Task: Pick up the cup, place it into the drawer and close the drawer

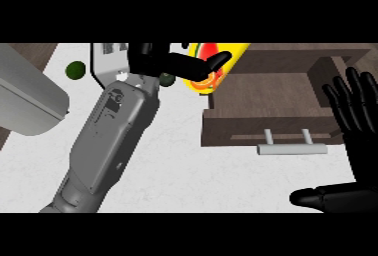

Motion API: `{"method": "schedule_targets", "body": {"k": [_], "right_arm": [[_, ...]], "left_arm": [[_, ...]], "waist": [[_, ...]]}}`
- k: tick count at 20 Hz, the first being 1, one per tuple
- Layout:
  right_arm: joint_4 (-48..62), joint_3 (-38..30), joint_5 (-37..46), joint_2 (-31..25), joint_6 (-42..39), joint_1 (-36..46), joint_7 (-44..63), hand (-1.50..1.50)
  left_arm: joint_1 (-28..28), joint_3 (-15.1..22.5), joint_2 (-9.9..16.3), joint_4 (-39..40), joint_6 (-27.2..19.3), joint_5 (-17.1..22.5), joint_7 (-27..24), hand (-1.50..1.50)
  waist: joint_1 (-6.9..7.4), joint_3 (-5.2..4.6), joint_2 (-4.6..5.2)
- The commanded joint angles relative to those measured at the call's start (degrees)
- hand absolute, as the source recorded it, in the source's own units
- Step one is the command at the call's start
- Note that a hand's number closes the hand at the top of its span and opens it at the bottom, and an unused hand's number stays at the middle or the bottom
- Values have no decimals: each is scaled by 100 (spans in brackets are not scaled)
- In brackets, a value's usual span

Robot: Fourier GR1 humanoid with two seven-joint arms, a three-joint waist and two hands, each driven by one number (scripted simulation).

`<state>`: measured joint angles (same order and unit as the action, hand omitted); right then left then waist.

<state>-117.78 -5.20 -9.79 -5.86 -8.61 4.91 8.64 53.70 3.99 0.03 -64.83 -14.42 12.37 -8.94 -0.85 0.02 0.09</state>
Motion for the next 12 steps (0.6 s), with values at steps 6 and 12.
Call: {"method": "schedule_targets", "body": {"k": [6, 12], "right_arm": [[45, -16, -9, -15, 158, 404, 249, -150], [-233, 103, -7, 100, 11, -202, 61, -150]], "left_arm": [[820, 216, -3, 1637, -206, 405, -519, 150], [1458, 517, -3, 2669, -520, 769, -870, 150]], "waist": [[-25, -2, 16], [-112, 0, 25]]}}
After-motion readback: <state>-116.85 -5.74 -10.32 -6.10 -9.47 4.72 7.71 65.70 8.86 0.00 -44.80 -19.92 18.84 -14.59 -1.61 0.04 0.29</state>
